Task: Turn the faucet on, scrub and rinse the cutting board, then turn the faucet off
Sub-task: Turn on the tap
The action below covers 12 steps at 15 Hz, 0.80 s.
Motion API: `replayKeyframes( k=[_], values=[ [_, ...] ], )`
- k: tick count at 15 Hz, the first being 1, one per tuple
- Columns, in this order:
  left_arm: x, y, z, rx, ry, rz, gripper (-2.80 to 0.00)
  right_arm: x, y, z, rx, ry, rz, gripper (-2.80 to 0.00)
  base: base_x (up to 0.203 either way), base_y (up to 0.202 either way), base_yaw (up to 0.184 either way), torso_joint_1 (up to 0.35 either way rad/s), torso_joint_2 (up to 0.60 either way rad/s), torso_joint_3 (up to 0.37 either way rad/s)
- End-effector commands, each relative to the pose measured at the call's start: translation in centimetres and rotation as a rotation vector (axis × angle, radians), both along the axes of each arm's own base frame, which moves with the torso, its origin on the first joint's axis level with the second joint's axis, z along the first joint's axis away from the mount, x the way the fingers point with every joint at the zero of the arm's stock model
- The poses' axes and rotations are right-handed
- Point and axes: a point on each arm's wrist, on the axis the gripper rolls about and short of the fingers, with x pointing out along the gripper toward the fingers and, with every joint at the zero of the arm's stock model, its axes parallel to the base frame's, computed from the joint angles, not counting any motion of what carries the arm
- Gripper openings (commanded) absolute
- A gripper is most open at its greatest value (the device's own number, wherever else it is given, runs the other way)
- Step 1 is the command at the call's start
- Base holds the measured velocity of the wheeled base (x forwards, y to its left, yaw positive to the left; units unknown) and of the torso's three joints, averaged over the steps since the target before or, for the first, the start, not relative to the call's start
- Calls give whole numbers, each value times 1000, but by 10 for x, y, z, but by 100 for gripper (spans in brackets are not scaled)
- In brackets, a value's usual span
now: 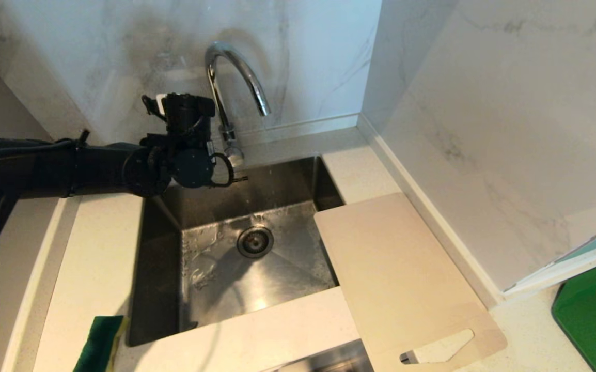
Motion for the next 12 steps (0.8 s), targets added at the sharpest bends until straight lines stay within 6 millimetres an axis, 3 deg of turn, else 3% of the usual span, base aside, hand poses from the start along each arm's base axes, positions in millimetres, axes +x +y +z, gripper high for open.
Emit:
replayKeyframes(
  k=[1, 3, 5, 12],
  values=[
    [16, -7, -16, 0, 7, 10, 0, 0, 0, 0, 0, 0, 1, -280, 0, 0, 0, 0, 0, 0],
    [18, -9, -16, -49, -18, 16, 0, 0, 0, 0, 0, 1, 1, -280, 0, 0, 0, 0, 0, 0],
    [25, -9, -29, -79, -8, 30, 0, 0, 0, 0, 0, 2, 1, -280, 0, 0, 0, 0, 0, 0],
    [26, -9, -11, -143, -129, 7, 0, 0, 0, 0, -2, 1, 1, -280, 0, 0, 0, 0, 0, 0]
  ],
)
